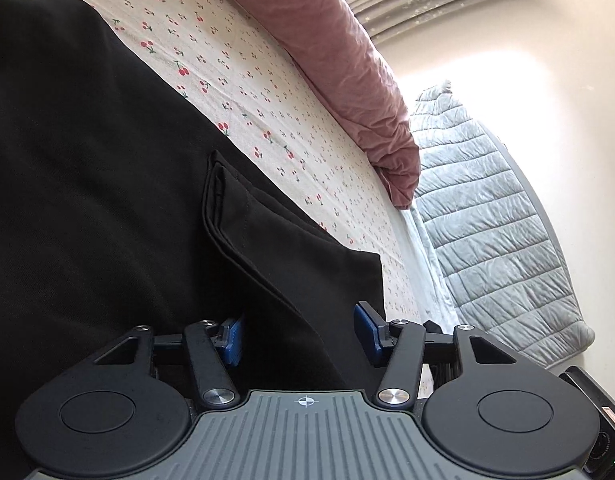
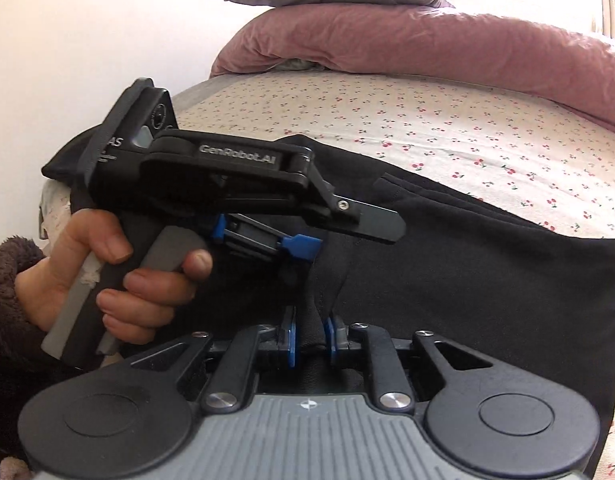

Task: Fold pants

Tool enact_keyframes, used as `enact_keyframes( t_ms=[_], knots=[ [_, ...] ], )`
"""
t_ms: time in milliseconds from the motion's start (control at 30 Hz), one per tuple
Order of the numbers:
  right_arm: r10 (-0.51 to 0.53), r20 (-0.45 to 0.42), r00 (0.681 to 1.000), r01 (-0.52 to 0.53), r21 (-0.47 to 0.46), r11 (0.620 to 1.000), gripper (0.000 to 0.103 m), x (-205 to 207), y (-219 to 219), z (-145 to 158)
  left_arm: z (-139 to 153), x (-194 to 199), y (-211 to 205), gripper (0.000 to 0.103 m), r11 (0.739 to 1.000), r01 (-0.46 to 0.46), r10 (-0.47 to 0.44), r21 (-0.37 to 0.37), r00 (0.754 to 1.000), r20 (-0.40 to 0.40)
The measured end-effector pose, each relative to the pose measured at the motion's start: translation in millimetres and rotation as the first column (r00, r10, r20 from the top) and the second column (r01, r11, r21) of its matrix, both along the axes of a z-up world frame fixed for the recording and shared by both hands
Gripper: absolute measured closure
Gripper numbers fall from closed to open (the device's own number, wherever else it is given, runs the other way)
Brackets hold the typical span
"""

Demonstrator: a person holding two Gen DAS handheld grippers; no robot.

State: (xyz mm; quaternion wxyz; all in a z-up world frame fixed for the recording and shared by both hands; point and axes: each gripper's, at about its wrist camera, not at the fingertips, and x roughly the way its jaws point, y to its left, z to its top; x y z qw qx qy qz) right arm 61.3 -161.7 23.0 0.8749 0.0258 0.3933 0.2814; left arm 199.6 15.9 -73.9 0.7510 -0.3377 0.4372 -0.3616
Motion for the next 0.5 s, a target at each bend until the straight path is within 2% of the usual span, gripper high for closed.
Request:
enact_keyframes(
  t_ms=[133, 200, 300, 400, 467, 500],
  knots=[
    [0.052, -0.040, 0.998, -0.049, 0.063, 0.997, 0.073, -5.3, 0.8, 0.7, 2.8, -2.7, -4.7, 0.062, 0.999, -0.007, 0.006, 0.054, 1.000, 0.031],
    [0.096, -0.056, 0.994, -0.091, 0.089, 0.992, 0.065, -9.1, 2.2, 1.6, 4.9, -3.8, -6.3, 0.066, 0.997, -0.010, 0.006, 0.079, 0.999, 0.043],
    [0.162, -0.058, 0.985, -0.152, 0.142, 0.978, 0.066, -11.5, 5.2, 7.0, 7.6, -4.7, -8.2, 0.077, 0.992, -0.015, 0.006, 0.128, 0.998, 0.066],
    [0.147, -0.017, 0.989, -0.144, 0.105, 0.984, 0.062, -15.7, 4.1, 13.3, 11.8, -9.3, -8.1, 0.088, 0.980, -0.027, 0.005, 0.199, 0.994, 0.111],
    [0.099, -0.001, 0.995, -0.099, 0.068, 0.993, 0.058, -15.1, -0.4, 13.5, 14.6, -12.8, -12.9, 0.100, 0.963, -0.043, 0.000, 0.265, 0.987, 0.162],
    [0.070, 0.004, 0.998, -0.070, 0.047, 0.996, 0.058, -13.4, -3.6, 12.3, 16.8, -15.6, -16.2, 0.100, 0.954, -0.051, -0.009, 0.296, 0.980, 0.198]
  ],
)
